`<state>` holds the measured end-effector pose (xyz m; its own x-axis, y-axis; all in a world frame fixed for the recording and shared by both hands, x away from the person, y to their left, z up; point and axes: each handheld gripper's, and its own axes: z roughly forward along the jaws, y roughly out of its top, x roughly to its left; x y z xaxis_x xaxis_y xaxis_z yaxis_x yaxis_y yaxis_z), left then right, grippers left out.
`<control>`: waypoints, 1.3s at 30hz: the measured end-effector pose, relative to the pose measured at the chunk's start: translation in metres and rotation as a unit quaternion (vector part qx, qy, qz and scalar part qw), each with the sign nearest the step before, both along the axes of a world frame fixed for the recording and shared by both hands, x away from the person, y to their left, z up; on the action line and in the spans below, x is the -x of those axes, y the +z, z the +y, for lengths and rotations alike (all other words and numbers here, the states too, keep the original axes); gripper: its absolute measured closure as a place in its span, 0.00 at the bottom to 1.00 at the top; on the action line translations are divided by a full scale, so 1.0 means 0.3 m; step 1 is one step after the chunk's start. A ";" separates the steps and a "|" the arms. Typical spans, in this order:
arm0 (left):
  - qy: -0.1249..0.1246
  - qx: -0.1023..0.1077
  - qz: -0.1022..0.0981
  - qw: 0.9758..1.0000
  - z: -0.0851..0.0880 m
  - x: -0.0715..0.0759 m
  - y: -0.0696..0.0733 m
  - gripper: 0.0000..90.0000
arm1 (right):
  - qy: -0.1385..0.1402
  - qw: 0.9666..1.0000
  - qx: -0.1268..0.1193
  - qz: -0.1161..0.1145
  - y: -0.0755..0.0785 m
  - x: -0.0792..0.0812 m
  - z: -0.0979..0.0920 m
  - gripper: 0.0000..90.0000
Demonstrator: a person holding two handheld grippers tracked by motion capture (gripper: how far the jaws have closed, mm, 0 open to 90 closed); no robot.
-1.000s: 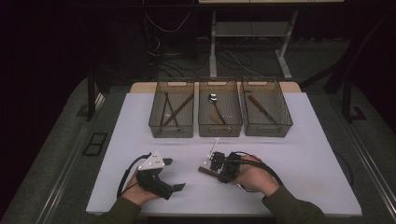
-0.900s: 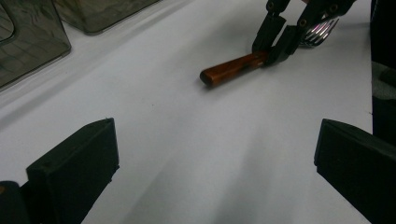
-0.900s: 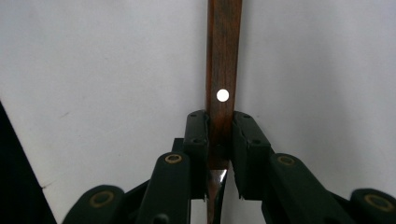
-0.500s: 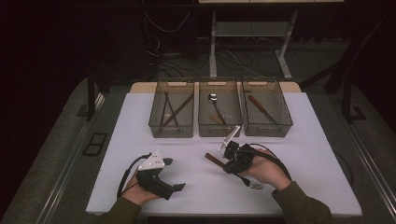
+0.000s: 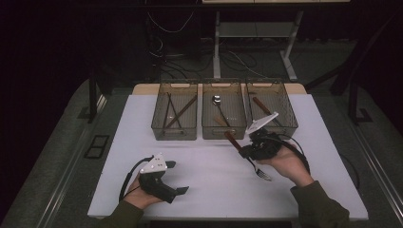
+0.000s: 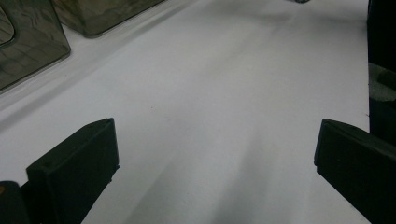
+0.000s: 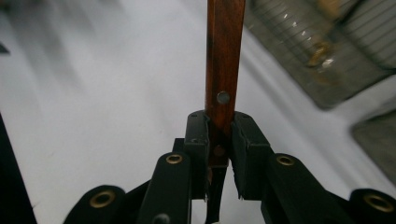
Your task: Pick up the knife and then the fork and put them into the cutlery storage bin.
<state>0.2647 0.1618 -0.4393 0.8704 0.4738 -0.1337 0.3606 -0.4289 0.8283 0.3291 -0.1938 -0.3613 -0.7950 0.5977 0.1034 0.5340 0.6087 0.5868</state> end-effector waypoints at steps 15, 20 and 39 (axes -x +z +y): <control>0.002 0.005 0.002 1.000 0.004 -0.003 -0.002 0.00 | -0.098 0.989 -0.080 -0.077 0.129 -0.092 -0.205 0.86; 0.002 0.005 0.003 1.000 0.003 -0.003 -0.003 0.00 | -0.128 0.984 -0.076 -0.103 0.177 -0.150 -0.247 0.86; -0.001 0.007 0.001 1.000 0.004 -0.003 0.001 0.00 | -0.235 0.958 -0.057 -0.157 0.162 -0.407 -0.366 0.86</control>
